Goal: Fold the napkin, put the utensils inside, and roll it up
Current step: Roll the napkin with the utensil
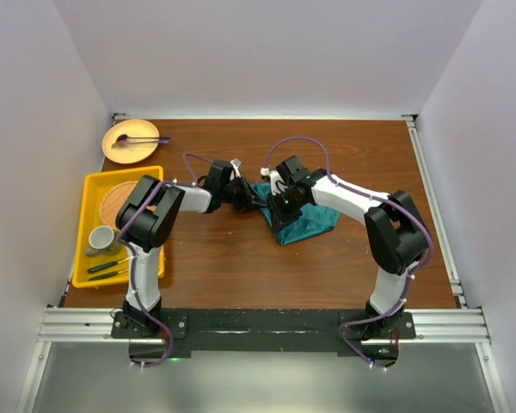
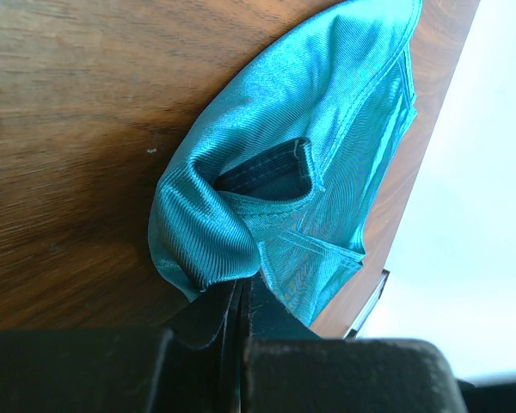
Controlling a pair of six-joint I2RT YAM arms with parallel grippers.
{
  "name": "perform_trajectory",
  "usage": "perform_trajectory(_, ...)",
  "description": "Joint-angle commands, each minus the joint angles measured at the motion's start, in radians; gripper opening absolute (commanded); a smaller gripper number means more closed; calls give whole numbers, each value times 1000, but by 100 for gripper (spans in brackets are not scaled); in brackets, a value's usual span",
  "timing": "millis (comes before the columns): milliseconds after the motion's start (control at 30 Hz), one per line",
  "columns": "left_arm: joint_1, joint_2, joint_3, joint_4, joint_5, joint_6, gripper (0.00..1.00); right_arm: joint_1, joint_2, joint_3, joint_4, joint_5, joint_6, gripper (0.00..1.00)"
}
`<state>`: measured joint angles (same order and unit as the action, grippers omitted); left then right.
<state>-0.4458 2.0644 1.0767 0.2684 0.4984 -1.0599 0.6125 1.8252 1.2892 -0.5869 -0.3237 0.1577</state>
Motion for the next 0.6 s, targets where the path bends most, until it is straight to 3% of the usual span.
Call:
perform_trajectory(0, -7, 82, -26, -166, -121, 46, 0, -19, -21, -37, 41, 26, 11, 22)
perform_trajectory(567, -5, 89, -11, -176, -106, 64, 0, -62, 14, -137, 87, 238, 32, 22)
